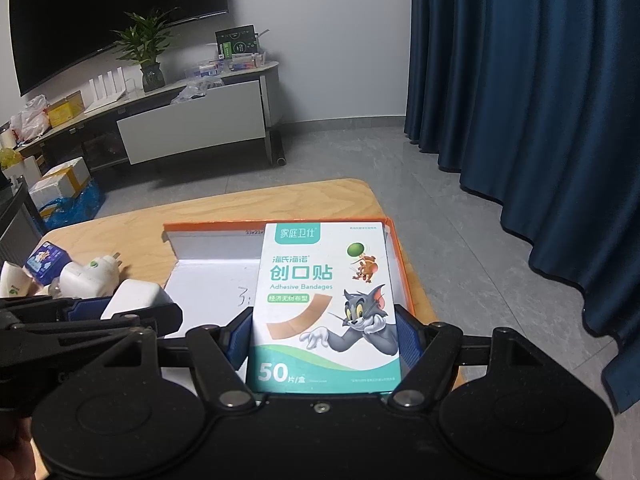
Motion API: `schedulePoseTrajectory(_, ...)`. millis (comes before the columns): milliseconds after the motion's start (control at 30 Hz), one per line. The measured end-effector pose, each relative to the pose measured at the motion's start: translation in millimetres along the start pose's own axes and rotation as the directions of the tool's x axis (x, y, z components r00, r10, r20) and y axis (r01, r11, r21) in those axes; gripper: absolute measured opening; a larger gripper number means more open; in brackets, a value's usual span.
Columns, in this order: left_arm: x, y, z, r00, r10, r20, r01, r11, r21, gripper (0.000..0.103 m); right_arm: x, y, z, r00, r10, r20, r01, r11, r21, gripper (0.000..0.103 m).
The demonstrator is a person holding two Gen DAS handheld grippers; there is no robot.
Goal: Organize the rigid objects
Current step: 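Carry the white charger and bandage box over the open white box with both tools, then release the bandage box with the right tool while the left tool releases the charger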
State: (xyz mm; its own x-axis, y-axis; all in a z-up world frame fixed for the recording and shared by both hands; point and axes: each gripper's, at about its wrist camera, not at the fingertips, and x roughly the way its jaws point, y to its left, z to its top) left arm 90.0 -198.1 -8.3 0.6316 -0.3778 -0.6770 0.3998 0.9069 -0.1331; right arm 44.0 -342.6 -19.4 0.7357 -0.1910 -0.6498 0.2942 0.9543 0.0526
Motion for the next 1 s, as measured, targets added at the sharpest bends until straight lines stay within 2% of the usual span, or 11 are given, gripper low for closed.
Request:
schedulePoseTrajectory(167,9,0,5,1.0,-0.001,-0.005,0.001,1.0,-0.007,0.042,9,-5,5,0.999,-0.022,0.025,0.022,1.0,0.006,0.088)
schedulePoseTrajectory(367,24,-2,6,0.999,-0.007,-0.032,0.007,1.0,-0.014,0.042,-7,-15,0,0.998,-0.027,0.064,0.025,0.999,0.038,0.088)
schedulePoseTrajectory(500,30,-8,9,0.998,-0.042,-0.052,0.041,0.999,-0.023,0.044,-18,-19,-3,0.996,-0.03,0.078,0.027,0.998,0.048,0.088)
schedulePoseTrajectory(567,26,-10,8,0.998,-0.049,-0.04,0.048,0.999,-0.016,0.067,-24,-20,-4,0.996,-0.028,0.084,0.024,0.998,0.053,0.088)
schedulePoseTrajectory(800,7,-4,6,0.999,-0.03,-0.036,0.03,0.999,-0.025,0.075,-38,-10,-7,0.995,-0.009,0.096,0.005,0.999,0.052,0.088)
schedulePoseTrajectory(1000,-15,6,1,0.999,0.033,-0.039,-0.035,0.999,-0.037,0.086,-49,2,-11,0.996,0.022,0.092,-0.025,0.999,0.038,0.088)
